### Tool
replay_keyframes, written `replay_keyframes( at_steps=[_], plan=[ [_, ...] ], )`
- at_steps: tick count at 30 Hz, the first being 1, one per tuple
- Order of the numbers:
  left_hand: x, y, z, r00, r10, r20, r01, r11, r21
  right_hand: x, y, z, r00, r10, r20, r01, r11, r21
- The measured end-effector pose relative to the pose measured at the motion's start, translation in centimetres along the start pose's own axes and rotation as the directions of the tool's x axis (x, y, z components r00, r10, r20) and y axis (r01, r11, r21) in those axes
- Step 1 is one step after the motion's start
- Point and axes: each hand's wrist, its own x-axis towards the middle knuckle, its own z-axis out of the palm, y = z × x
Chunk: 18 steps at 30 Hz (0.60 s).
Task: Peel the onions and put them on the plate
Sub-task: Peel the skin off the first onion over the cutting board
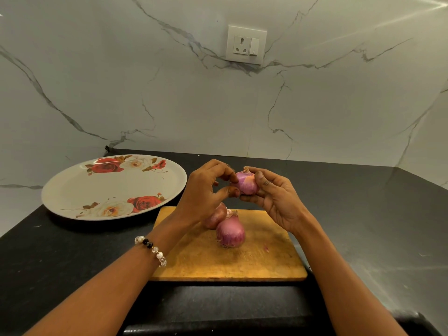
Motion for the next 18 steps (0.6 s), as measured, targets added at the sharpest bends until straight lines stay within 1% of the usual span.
replay_keyframes(
  at_steps=[4,9,14,18],
  plan=[
    [-0.02,0.10,0.08,1.000,0.009,-0.008,-0.009,1.000,-0.011,-0.03,-0.10,0.16,1.000,0.024,0.001,-0.024,0.999,0.038],
    [-0.07,0.15,0.20,0.999,0.017,-0.040,-0.015,0.999,0.035,-0.04,0.06,0.37,0.999,0.046,-0.013,-0.045,0.999,0.025],
    [-0.05,0.32,0.51,0.995,0.017,-0.096,-0.009,0.997,0.082,0.05,0.35,0.65,0.999,0.036,-0.039,-0.035,0.998,0.043],
    [0.05,0.64,0.87,0.995,-0.016,-0.096,0.023,0.997,0.067,0.17,0.50,0.67,0.998,0.019,-0.056,-0.016,0.998,0.057]
  ],
)
